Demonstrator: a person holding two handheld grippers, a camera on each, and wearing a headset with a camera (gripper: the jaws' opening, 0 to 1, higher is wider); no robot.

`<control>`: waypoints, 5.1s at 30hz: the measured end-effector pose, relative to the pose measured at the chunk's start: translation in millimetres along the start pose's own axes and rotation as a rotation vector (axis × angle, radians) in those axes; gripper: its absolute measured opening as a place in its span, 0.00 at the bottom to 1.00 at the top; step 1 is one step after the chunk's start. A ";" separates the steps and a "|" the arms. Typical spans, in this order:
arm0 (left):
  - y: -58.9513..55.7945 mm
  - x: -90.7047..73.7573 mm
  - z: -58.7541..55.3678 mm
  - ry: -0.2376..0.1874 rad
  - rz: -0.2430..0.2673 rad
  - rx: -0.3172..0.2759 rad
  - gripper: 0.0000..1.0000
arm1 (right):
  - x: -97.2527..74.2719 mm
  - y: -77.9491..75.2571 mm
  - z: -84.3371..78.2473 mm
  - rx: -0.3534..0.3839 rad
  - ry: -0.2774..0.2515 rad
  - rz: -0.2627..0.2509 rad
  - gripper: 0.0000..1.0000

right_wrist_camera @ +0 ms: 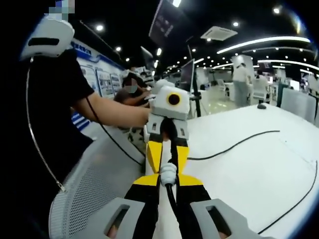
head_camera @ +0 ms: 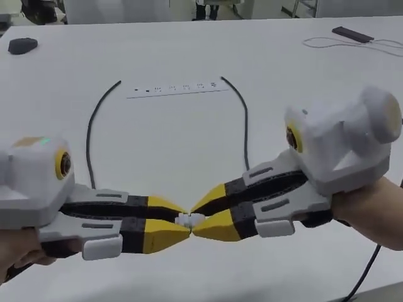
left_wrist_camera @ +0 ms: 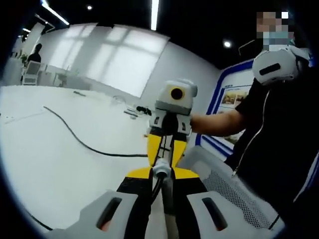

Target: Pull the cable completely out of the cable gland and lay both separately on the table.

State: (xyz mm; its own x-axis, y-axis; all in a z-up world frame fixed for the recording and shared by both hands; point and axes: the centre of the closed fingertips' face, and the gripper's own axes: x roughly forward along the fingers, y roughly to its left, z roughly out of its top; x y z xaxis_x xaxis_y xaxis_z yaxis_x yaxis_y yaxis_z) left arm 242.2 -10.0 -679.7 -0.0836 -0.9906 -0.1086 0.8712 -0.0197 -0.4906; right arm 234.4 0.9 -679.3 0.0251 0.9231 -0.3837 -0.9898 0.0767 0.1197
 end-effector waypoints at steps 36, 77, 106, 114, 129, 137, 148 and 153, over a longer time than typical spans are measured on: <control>-12.7 5.7 4.1 0.021 0.021 0.314 0.14 | -5.1 4.6 -0.6 0.460 -0.112 0.109 0.08; 20.4 6.8 -17.7 0.051 0.206 0.088 0.14 | 5.8 -22.2 -45.3 -0.300 0.346 -0.256 0.00; 49.6 -40.1 -6.8 0.044 0.398 0.173 0.14 | -163.6 -85.6 -193.2 0.348 0.433 -0.890 0.01; 53.2 -38.6 0.3 0.011 0.412 0.148 0.14 | -159.9 -80.0 -175.1 0.371 0.404 -0.861 0.10; 37.8 -3.4 3.1 0.025 0.352 0.183 0.14 | -39.1 -55.3 -52.6 0.032 0.345 -0.503 0.20; 38.1 0.8 3.9 0.035 0.343 0.201 0.14 | -13.2 -49.2 -41.9 -0.077 0.347 -0.427 0.09; 35.9 5.7 -4.9 0.075 0.333 0.217 0.14 | -6.3 -44.7 -44.3 -0.095 0.347 -0.386 0.00; 33.1 5.8 -2.0 0.072 0.337 0.257 0.14 | -13.5 -45.6 -41.5 0.024 0.259 -0.422 0.00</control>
State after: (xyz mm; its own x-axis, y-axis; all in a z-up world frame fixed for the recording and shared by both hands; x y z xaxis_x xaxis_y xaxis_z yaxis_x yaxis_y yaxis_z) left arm 269.6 -16.2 -698.3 0.2002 -0.9357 -0.2907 0.9471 0.2607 -0.1870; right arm 273.4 -30.7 -717.5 0.3844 0.6858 -0.6180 -0.8973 0.4350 -0.0753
